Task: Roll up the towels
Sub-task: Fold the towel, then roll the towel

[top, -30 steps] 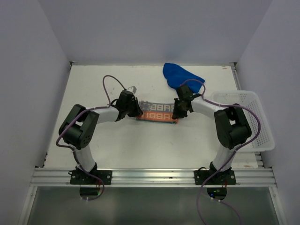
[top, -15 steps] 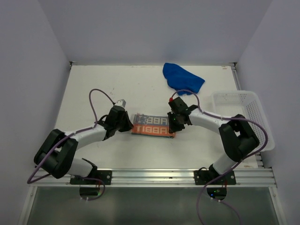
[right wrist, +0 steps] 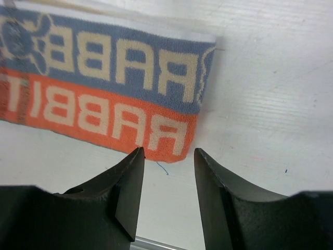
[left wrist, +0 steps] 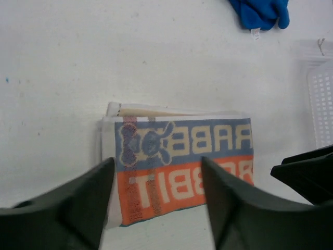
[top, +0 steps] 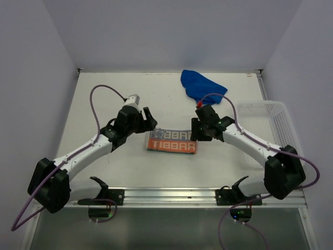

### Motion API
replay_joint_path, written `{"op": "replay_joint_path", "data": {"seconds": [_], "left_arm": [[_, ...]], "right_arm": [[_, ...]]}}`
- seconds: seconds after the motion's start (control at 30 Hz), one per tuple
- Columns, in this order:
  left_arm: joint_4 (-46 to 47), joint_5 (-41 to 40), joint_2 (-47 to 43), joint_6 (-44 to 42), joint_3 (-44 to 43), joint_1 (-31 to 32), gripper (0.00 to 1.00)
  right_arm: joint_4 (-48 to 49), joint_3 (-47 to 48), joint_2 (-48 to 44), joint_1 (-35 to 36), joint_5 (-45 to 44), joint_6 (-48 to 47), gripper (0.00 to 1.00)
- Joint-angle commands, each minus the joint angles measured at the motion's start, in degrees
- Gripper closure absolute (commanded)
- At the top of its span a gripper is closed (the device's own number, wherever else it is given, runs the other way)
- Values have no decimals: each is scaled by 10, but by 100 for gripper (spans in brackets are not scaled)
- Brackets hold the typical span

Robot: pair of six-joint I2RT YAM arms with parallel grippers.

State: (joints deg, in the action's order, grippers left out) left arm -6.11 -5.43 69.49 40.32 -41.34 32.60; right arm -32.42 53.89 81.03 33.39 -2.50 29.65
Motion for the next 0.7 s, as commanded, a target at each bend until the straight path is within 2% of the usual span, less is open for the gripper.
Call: {"op": "replay_joint_path", "data": {"seconds": [0.0, 0.03, 0.07, 0.27, 0.43, 0.47, 0.6, 0.67], "left_arm": [[-5, 39, 35, -31, -74, 4, 17], [-11, 51, 47, -37, -106, 5, 6], [-15, 66, 56, -40, -119, 6, 0], [-8, 108, 109, -50, -182, 27, 0], [-51, 106, 192, -71, -263, 66, 0], [-64, 98, 204, -74, -276, 74, 1], [-122, 72, 277, -71, -341, 107, 16], [-129, 66, 302, -69, -368, 114, 20]], "right_arm": [[1, -11, -58, -9, -38, 64, 53], [8, -23, -83, -12, -26, 73, 52], [16, -49, -96, -18, -22, 82, 52], [70, -148, -188, -36, 2, 152, 47], [155, -229, -218, -36, 25, 217, 49], [174, -254, -220, -37, 40, 221, 49], [253, -294, -220, -37, 56, 244, 50], [272, -313, -215, -36, 60, 252, 50]]}}
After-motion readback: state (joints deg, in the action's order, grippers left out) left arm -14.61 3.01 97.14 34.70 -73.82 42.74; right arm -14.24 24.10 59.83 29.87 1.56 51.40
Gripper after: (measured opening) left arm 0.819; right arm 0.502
